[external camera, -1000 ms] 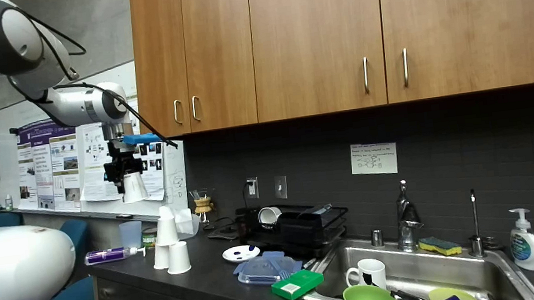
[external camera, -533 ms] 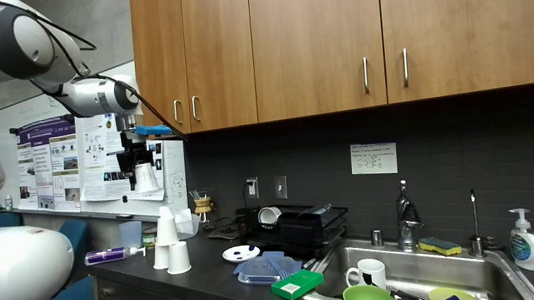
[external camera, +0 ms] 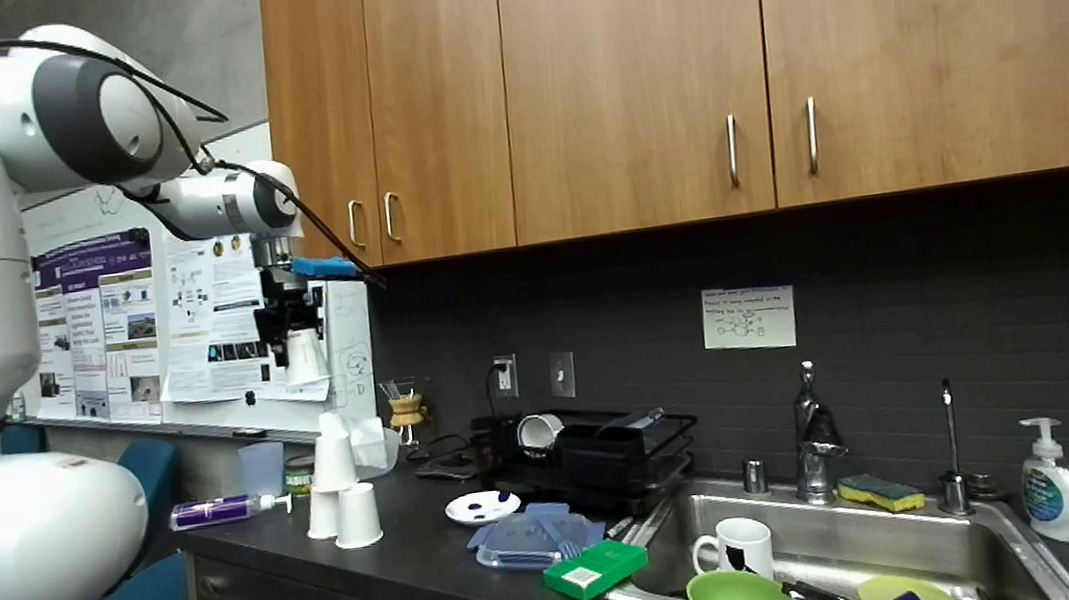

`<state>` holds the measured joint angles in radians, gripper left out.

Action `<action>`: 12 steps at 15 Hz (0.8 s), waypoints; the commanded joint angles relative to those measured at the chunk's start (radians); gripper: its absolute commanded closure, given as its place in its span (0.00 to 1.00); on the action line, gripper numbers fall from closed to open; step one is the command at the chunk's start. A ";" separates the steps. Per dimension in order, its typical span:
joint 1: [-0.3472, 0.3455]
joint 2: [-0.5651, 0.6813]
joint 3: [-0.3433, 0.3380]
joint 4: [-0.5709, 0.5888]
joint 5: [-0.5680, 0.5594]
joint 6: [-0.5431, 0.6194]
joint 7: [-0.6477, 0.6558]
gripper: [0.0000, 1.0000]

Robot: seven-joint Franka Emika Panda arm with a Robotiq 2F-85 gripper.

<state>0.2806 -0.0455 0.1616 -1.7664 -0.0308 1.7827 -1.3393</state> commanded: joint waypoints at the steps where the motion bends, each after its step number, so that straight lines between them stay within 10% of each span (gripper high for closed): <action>1: -0.031 0.073 0.013 0.087 0.017 -0.032 -0.063 0.58; 12: -0.076 0.087 0.012 0.073 0.056 0.003 -0.155 0.58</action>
<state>0.2199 0.0385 0.1626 -1.7004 0.0070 1.7830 -1.4737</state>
